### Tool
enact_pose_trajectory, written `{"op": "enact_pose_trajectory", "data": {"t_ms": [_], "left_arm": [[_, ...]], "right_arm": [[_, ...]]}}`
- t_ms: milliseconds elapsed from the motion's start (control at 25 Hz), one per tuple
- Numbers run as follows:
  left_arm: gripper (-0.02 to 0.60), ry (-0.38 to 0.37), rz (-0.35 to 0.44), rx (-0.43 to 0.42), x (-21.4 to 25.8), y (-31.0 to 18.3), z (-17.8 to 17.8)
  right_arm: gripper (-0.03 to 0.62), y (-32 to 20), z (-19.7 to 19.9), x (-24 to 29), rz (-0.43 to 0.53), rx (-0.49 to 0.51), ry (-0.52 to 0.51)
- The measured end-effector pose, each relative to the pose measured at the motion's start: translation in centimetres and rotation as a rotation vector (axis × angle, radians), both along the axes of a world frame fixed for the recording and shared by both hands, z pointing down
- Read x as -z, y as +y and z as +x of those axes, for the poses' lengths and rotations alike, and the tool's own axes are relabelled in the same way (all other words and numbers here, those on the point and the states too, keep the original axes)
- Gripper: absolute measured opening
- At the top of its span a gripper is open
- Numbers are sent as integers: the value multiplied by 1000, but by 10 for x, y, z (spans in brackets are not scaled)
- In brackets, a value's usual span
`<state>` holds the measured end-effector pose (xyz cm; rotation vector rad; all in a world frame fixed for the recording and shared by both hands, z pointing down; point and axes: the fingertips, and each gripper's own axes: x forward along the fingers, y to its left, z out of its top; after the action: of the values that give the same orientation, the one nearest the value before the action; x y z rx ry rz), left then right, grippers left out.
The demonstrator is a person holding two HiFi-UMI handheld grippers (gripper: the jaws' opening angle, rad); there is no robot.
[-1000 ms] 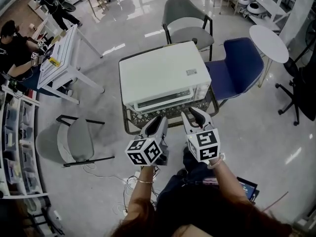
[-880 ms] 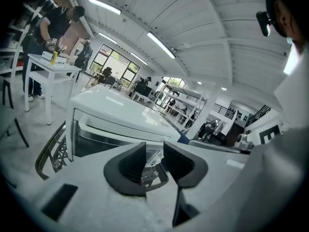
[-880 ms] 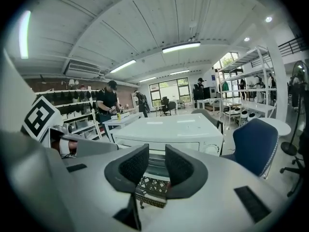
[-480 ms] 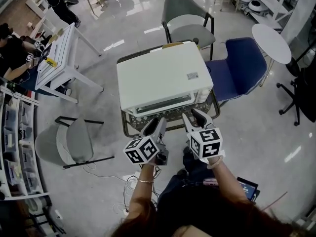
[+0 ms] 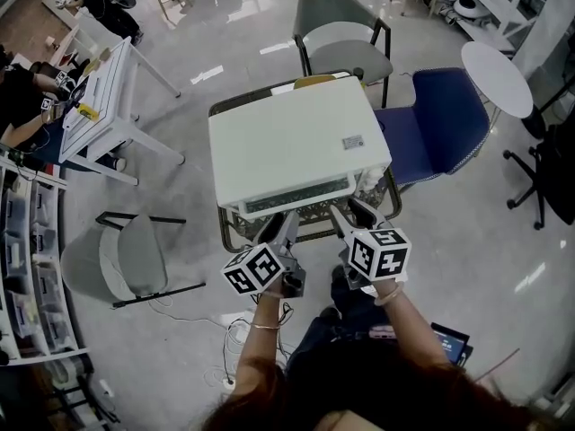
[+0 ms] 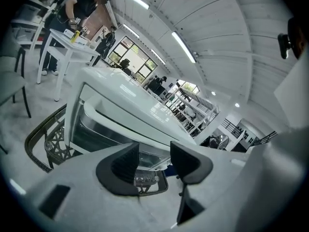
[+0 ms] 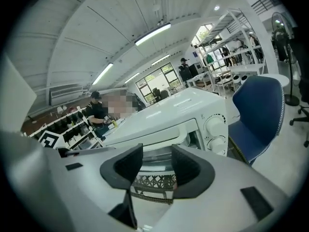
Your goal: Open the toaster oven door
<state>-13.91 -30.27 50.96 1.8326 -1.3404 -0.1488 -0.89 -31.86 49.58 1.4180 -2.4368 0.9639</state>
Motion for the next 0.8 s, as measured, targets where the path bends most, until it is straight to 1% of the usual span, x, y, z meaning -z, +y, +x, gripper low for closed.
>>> {"op": "enact_pose_trajectory", "data": {"t_ms": [120,280,400,520,800], "left_arm": [[215,17,-3,3,-1,-1,-1],[224,76,-36,24,-13,1,-2],[232,113,-62,47,-25,1,-7],[239,155,-56,55,-23,-2,-7],[244,165,-57,74,-22,-6,-10]], "right_arm": [[161,-5,-3,-4,-24,-7,-34],[167,-10,-5,-10,-48,-14,-76],[167,-12,-4,-14,-55,-24,-80],[174,-11,-5,-16,-66,-18,-88],[179,-12,-4,-20,-101,-37,-147]]}}
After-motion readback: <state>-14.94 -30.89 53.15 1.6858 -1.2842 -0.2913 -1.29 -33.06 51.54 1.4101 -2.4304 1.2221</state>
